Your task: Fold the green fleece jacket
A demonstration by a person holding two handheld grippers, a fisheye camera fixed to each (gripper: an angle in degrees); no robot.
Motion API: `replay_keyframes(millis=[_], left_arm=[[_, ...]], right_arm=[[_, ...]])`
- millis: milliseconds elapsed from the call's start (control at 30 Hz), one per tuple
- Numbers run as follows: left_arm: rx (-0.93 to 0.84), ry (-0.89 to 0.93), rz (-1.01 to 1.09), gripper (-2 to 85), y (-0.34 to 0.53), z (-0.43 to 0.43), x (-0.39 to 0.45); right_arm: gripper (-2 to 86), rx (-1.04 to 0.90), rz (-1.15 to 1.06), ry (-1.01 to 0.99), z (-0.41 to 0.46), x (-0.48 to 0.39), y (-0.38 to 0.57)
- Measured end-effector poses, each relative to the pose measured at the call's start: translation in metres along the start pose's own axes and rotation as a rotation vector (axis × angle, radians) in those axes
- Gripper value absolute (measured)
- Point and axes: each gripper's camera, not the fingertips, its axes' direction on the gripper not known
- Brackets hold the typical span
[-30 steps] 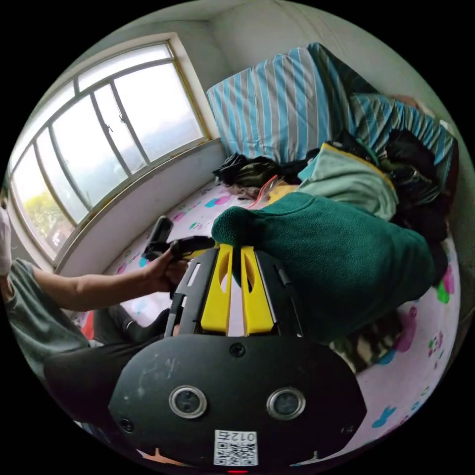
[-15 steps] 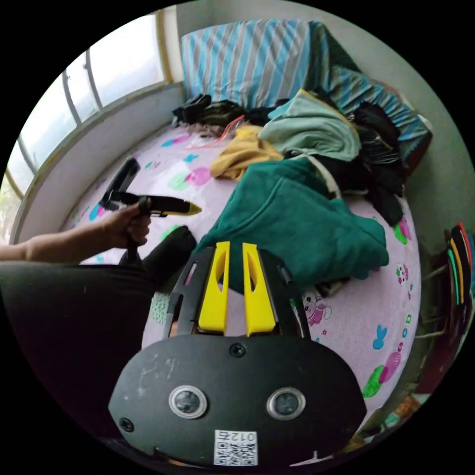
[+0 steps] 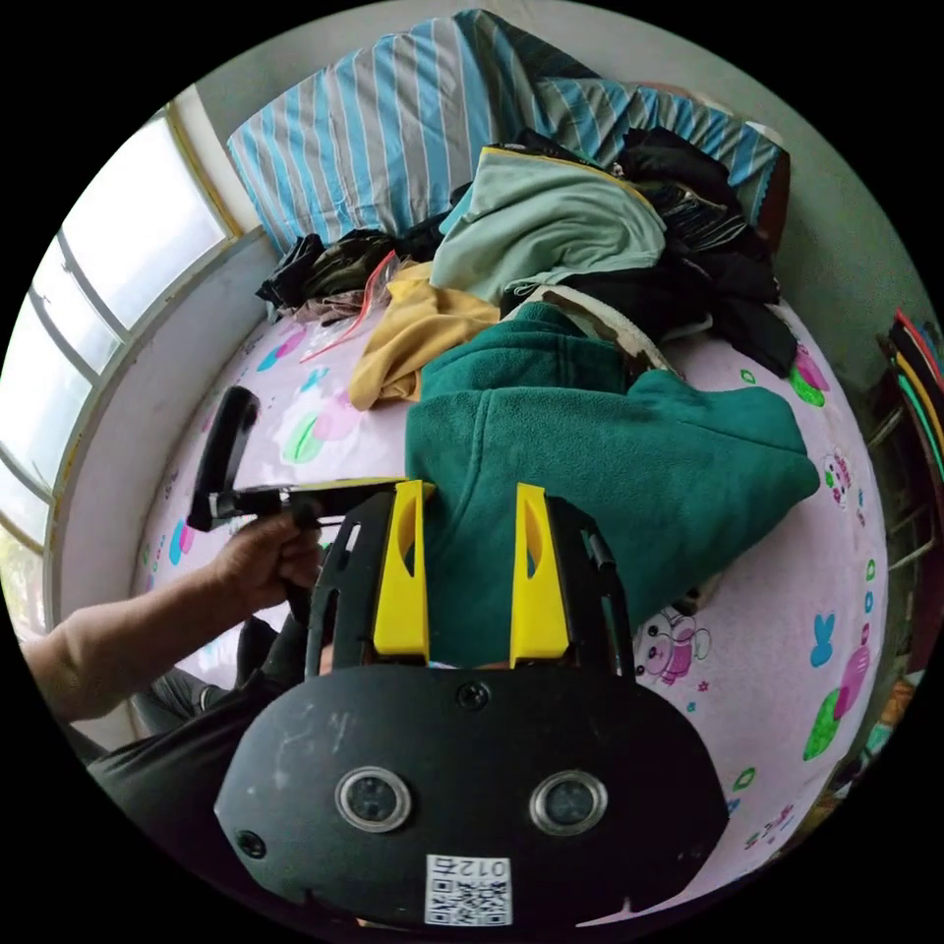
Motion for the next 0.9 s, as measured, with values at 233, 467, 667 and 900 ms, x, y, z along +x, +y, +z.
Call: replay_keyframes(millis=[233, 467, 667, 900], left_arm=[[0.039, 0.028, 0.438, 2.2, 0.057, -0.016, 0.101], [0.054, 0.083, 0.429, 1.2, 0.1, -0.05, 0.135], [0.227, 0.002, 0.255, 0.8, 0.119, -0.152, 0.112], [0.512, -0.236, 0.173, 2.0, 0.173, -0.348, 0.108]], right_arm=[[21.2, -0.061, 0.068, 0.016, -0.004, -0.024, -0.005], [5.8, 0.065, 0.122, 0.178, -0.05, -0.019, 0.035], [2.6, 0.336, 0.162, -0.211, -0.143, -0.018, 0.019], [1.1, 0.402, -0.596, -0.758, -0.272, -0.187, -0.042]])
